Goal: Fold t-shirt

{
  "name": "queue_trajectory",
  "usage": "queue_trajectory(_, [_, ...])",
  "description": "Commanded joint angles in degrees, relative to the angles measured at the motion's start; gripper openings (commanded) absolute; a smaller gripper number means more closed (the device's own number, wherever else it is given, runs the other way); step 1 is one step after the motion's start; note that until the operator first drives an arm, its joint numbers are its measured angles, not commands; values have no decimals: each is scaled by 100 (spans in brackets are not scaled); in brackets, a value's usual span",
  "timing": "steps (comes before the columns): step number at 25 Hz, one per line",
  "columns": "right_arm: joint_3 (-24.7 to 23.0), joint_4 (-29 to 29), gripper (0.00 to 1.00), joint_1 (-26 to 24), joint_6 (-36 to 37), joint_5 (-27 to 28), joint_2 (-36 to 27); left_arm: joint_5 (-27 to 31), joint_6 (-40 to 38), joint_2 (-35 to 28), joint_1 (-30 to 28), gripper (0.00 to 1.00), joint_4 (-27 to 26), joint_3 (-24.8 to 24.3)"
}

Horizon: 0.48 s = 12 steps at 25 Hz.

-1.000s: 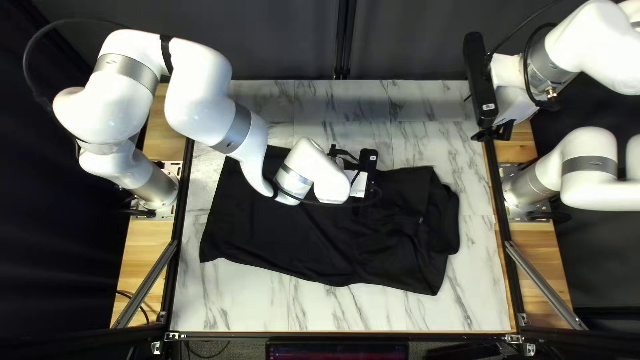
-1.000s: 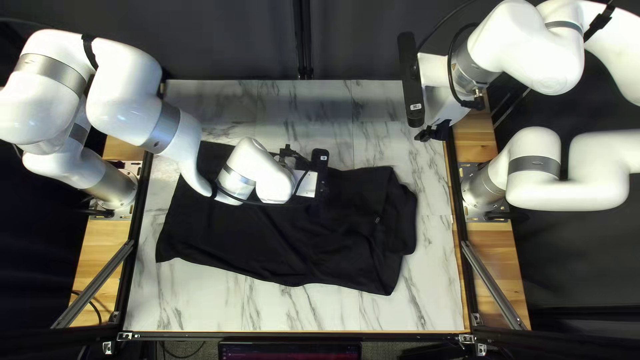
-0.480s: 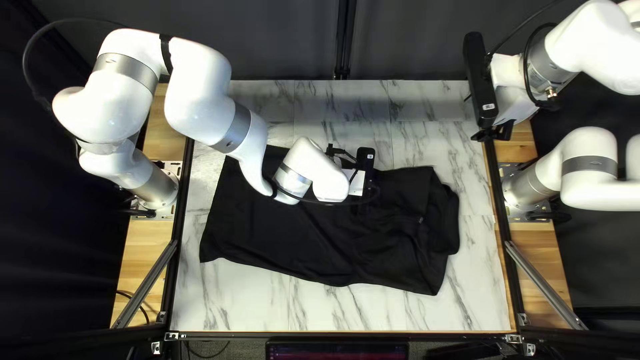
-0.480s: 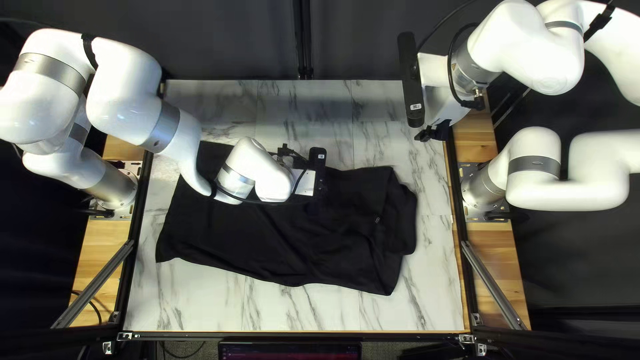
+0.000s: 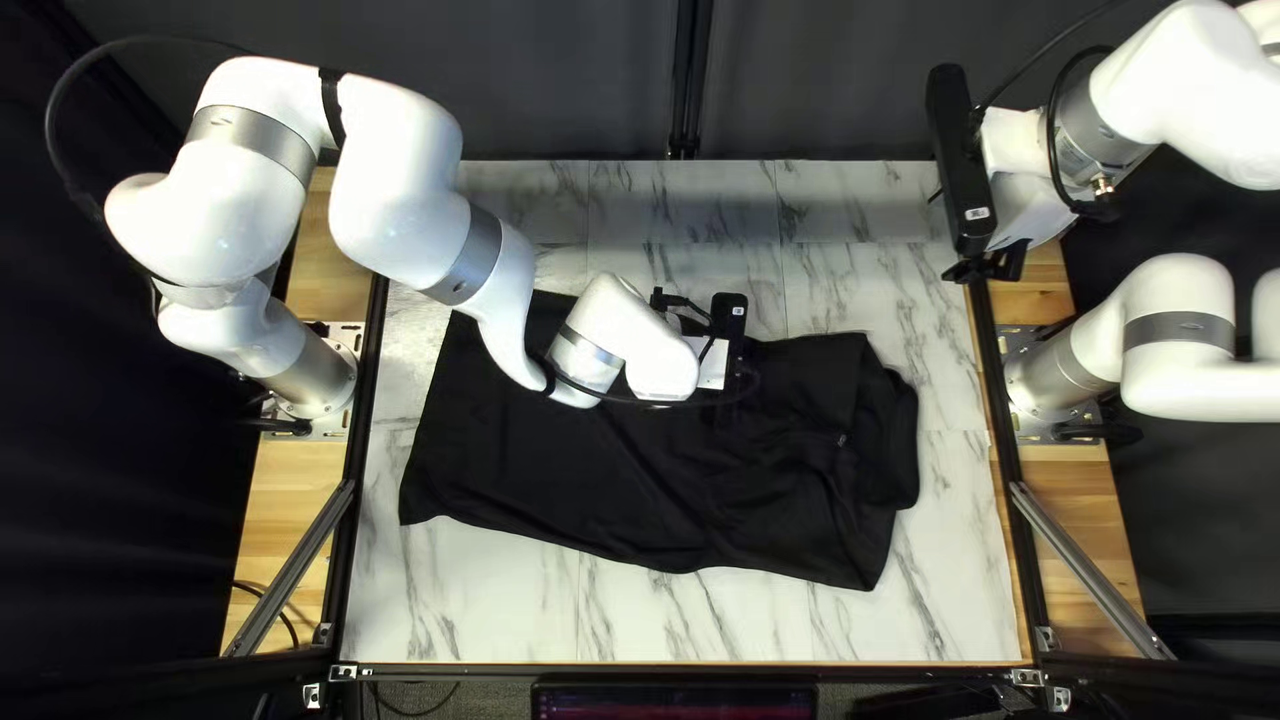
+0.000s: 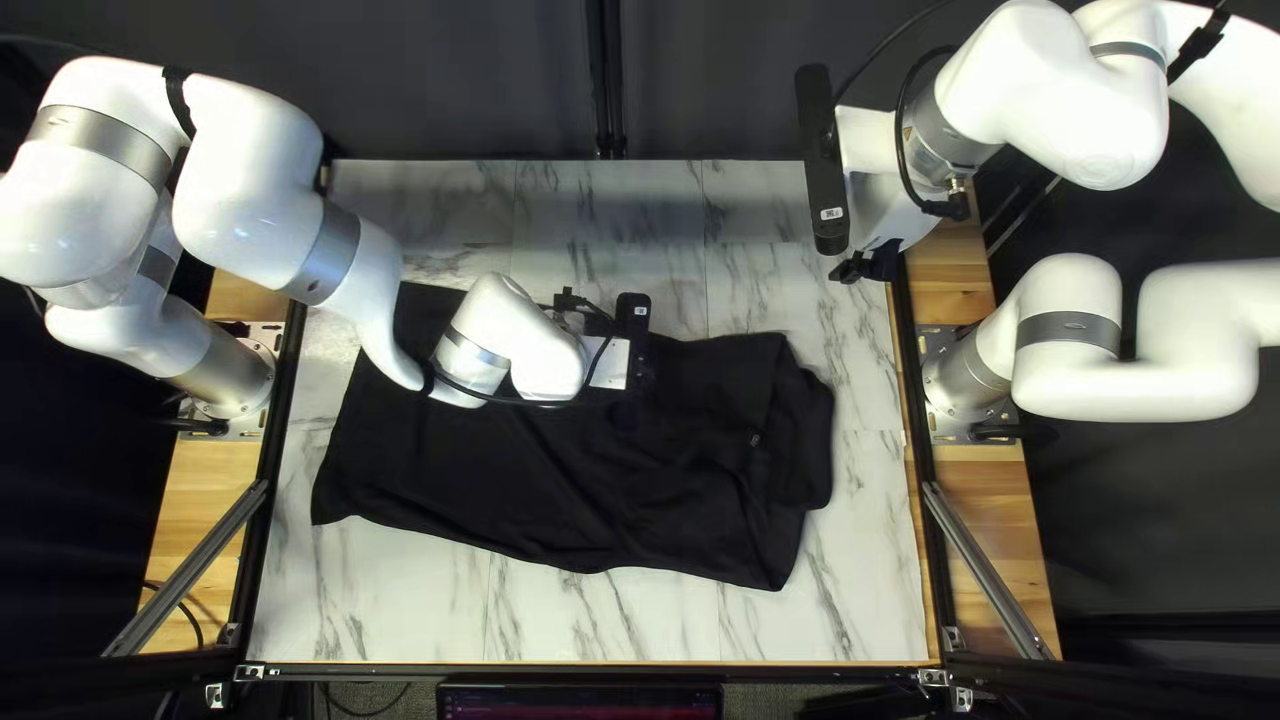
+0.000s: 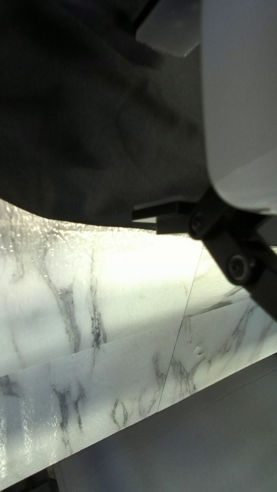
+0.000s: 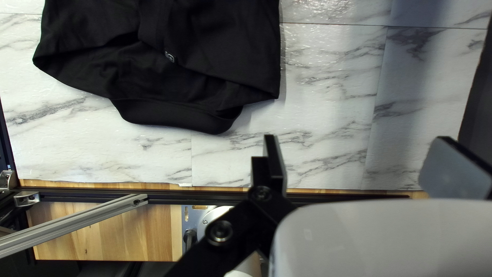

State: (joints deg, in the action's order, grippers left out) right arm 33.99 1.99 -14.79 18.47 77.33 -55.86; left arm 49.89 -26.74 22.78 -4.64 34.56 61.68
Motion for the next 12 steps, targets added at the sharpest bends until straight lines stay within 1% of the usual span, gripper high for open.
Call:
queue_trajectory(1, [0,0,100,0,0,0,0,0,9,30,7,6,-50,20])
queue_trajectory(7, [0,0,100,0,0,0,0,162,86,-81,-51,3,-131,63])
queue_trajectory(10, [0,0,100,0,0,0,0,265,109,-128,-97,0,-145,108])
queue_trajectory(12, [0,0,100,0,0,0,0,289,104,-136,-113,0,-139,121])
